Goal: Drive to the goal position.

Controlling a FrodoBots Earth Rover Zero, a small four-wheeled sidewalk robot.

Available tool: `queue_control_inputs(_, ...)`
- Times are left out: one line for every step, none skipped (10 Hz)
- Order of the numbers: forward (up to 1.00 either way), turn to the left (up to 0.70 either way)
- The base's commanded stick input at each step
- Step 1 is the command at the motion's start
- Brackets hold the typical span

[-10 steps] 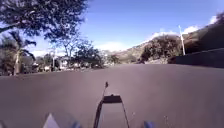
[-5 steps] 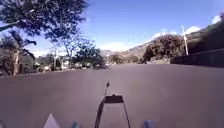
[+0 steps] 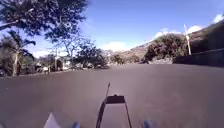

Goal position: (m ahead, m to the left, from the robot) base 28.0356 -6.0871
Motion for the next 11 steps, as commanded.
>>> queue_control_inputs(0.7,-0.35)
queue_control_inputs(0.7,-0.35)
queue_control_inputs(0.7,-0.35)
queue_control_inputs(0.7,-0.35)
queue_control_inputs(0.7,-0.35)
queue_control_inputs(0.7,-0.35)
queue_control_inputs(0.7,-0.35)
queue_control_inputs(0.7,-0.35)
queue_control_inputs(0.7,-0.35)
queue_control_inputs(0.7,-0.35)
queue_control_inputs(0.7,-0.35)
